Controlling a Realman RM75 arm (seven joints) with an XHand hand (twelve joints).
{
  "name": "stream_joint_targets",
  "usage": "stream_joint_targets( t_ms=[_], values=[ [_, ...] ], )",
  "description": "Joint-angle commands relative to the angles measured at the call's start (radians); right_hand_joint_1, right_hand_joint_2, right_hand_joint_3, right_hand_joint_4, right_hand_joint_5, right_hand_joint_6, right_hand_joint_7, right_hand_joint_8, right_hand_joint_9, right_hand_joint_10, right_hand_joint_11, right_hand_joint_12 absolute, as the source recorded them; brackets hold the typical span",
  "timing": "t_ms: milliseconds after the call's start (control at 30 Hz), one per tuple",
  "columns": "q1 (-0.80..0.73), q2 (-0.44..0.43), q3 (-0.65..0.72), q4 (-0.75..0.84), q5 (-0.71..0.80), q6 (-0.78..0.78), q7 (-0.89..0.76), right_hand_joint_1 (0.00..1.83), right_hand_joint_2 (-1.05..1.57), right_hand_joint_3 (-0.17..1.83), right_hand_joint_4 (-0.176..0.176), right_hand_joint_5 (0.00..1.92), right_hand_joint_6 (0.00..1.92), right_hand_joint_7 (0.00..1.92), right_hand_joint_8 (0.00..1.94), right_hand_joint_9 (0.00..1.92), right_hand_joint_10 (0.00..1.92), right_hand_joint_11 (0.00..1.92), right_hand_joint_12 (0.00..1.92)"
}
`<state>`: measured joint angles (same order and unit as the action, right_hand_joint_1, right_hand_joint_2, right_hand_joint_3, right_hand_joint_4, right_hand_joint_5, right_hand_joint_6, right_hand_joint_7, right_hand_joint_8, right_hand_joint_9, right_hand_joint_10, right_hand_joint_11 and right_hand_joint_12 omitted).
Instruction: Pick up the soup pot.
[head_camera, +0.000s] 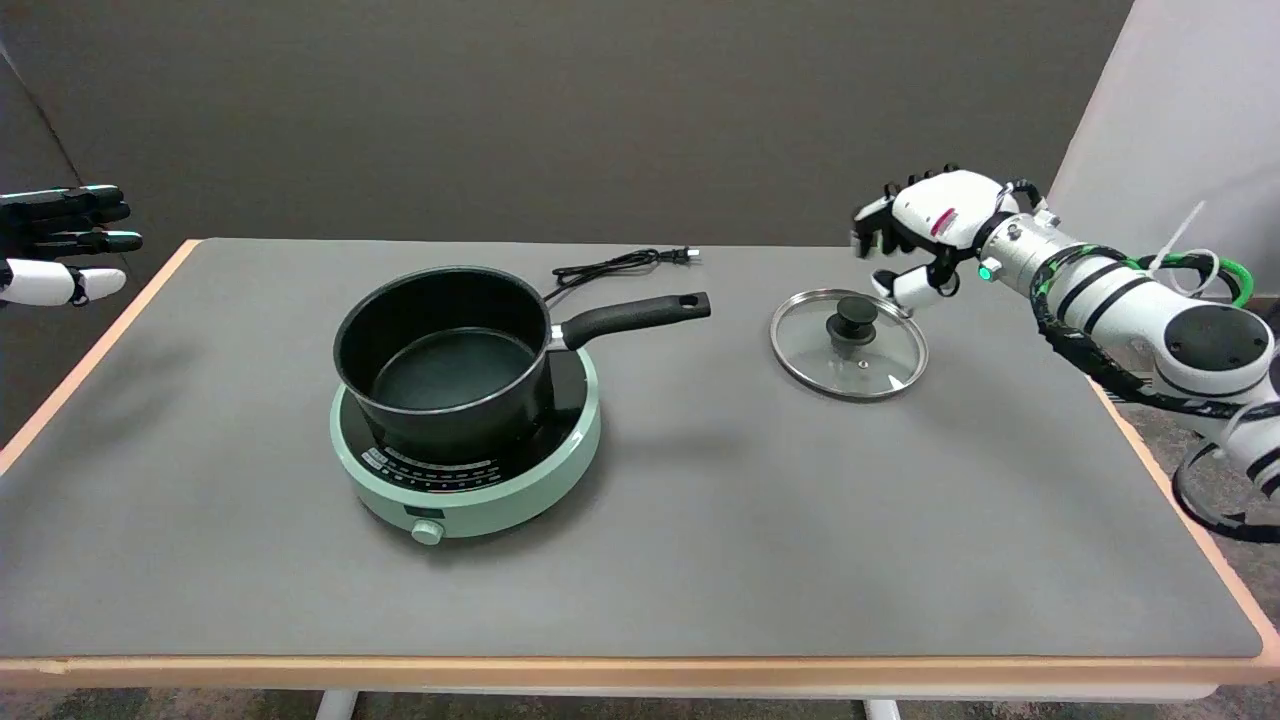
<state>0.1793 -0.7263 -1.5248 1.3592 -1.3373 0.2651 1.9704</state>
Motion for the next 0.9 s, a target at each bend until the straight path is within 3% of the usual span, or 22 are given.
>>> stream_joint_targets(
  t_ms=[33, 133, 167, 233, 433, 700, 900],
  values=[
    [-0.190, -0.241, 0.287, 0.346, 0.001, -0.178, -0.002, 0.83, 0.69, 0.94, 0.176, 0.67, 0.60, 0.84, 0.48, 0.83, 0.71, 0.66, 1.20],
    [-0.190, -0.296, 0.288, 0.402, -0.011, -0.229, -0.004, 0.86, 0.69, 0.85, 0.176, 0.67, 0.46, 0.82, 0.36, 0.81, 0.65, 0.62, 1.15],
    [-0.190, -0.311, 0.288, 0.417, -0.013, -0.239, -0.005, 0.81, 0.67, 0.93, 0.176, 0.65, 0.49, 0.81, 0.37, 0.80, 0.66, 0.62, 1.16],
    [-0.190, -0.345, 0.284, 0.452, -0.022, -0.259, -0.006, 0.86, 0.67, 0.85, 0.176, 0.65, 0.39, 0.79, 0.31, 0.80, 0.60, 0.60, 1.13],
    [-0.174, -0.426, 0.208, 0.512, -0.173, -0.317, -0.035, 0.83, 0.59, 0.93, 0.165, 0.56, 0.27, 0.69, 0.22, 0.71, 0.49, 0.54, 1.10],
    [-0.133, -0.502, 0.038, 0.511, -0.448, -0.408, -0.049, 0.73, 0.47, 0.96, 0.115, 0.36, 0.16, 0.43, 0.16, 0.48, 0.29, 0.36, 0.69],
    [-0.135, -0.532, -0.063, 0.519, -0.562, -0.500, -0.042, 0.67, 0.42, 0.94, 0.103, 0.25, 0.14, 0.31, 0.14, 0.38, 0.25, 0.29, 0.60]
  ],
)
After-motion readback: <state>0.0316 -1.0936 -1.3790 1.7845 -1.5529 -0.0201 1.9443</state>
